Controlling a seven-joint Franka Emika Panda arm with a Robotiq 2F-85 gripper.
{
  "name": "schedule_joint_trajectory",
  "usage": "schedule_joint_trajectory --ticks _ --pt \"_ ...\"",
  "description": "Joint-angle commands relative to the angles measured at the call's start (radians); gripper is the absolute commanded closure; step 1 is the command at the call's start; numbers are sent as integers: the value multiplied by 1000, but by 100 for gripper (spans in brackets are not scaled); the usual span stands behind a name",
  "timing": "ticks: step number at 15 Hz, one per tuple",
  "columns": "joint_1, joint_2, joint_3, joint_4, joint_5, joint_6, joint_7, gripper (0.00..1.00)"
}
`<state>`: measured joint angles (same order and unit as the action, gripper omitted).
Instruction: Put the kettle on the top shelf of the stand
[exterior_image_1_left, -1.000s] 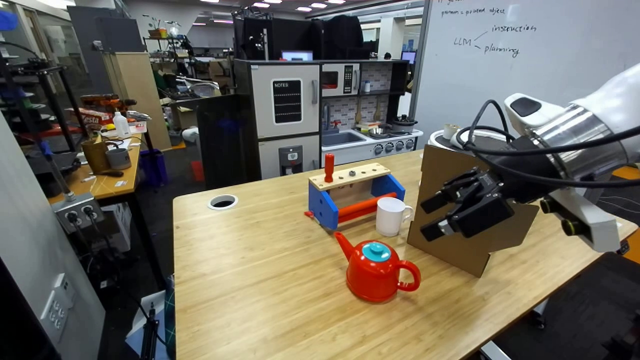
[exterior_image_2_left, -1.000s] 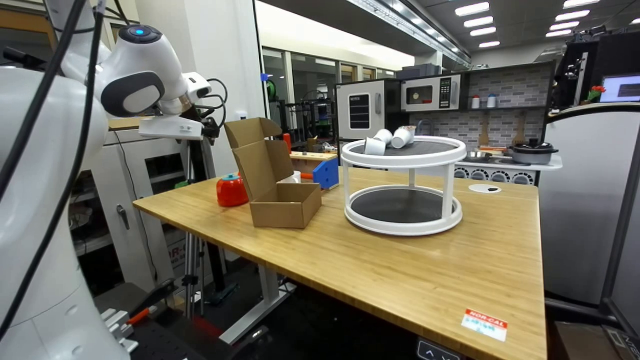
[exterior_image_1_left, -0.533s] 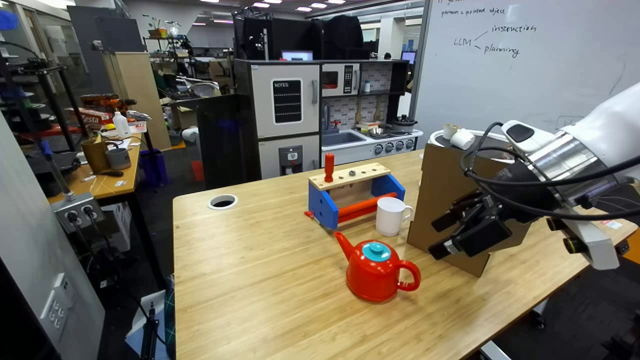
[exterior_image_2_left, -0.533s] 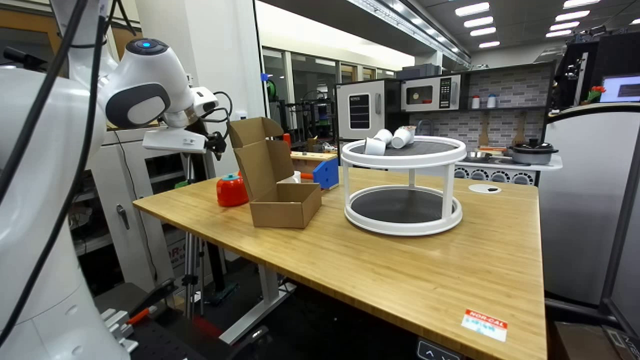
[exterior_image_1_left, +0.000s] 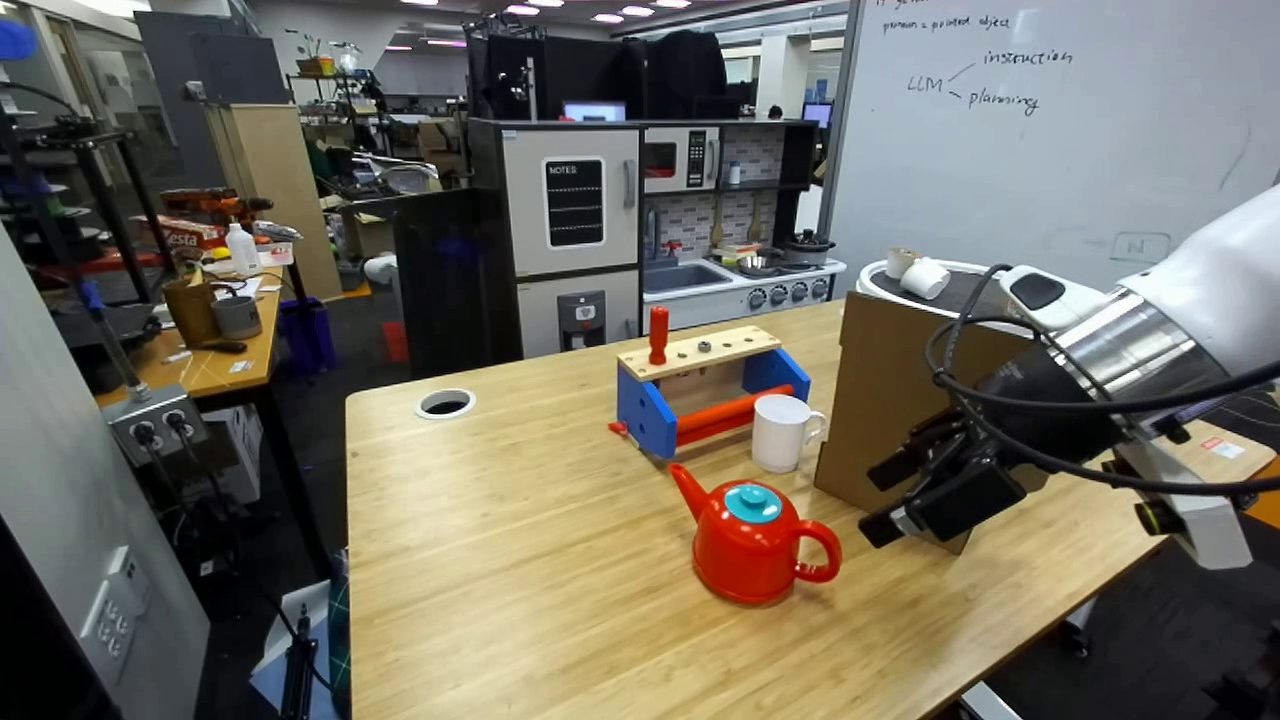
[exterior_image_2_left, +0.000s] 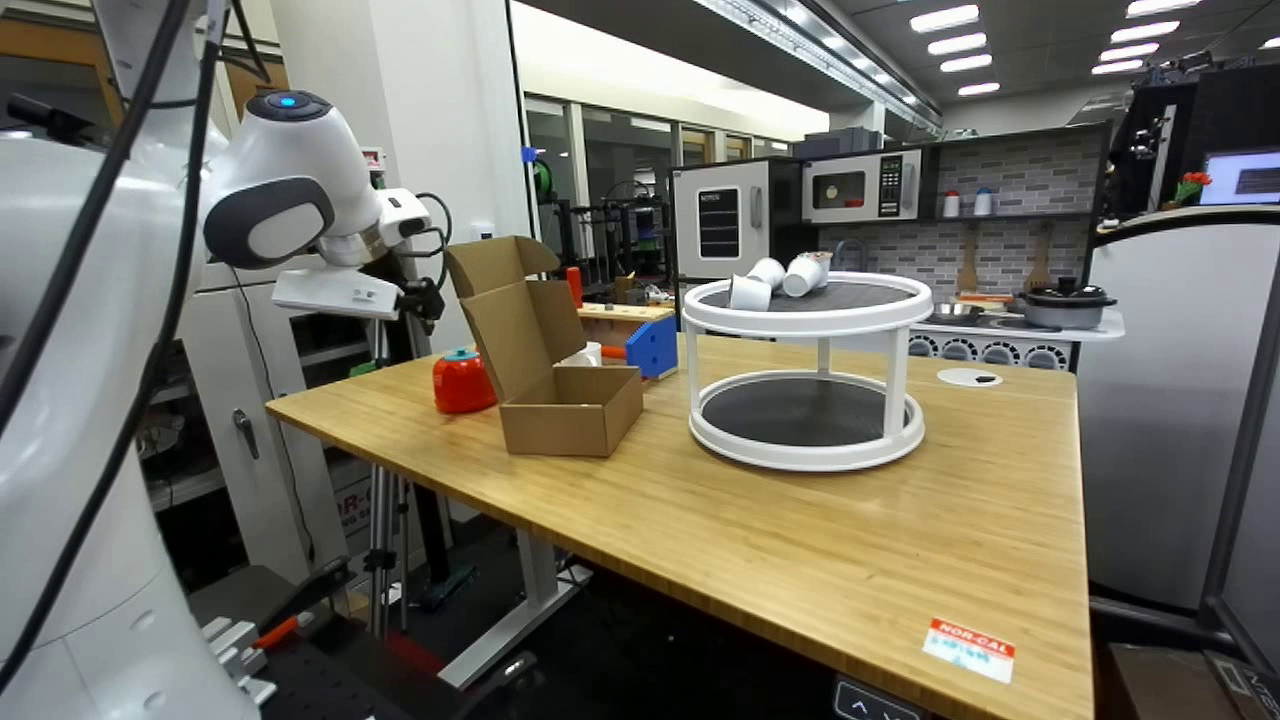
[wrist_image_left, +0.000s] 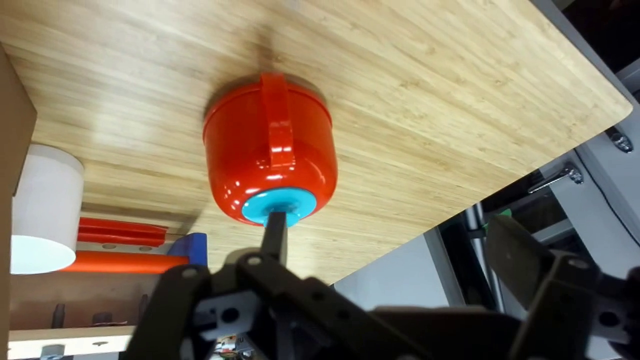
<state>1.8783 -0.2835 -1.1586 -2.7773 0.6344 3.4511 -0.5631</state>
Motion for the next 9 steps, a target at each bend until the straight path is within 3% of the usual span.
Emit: schedule_joint_trajectory --ticks 1,5,6,9 --pt "65 32 -65 7 -2 16 34 0" --pt "124 20 -132 14 -1 8 34 0" --pt "85 0 -99 2 0 0 6 0" --pt "106 0 -116 7 0 0 8 0"
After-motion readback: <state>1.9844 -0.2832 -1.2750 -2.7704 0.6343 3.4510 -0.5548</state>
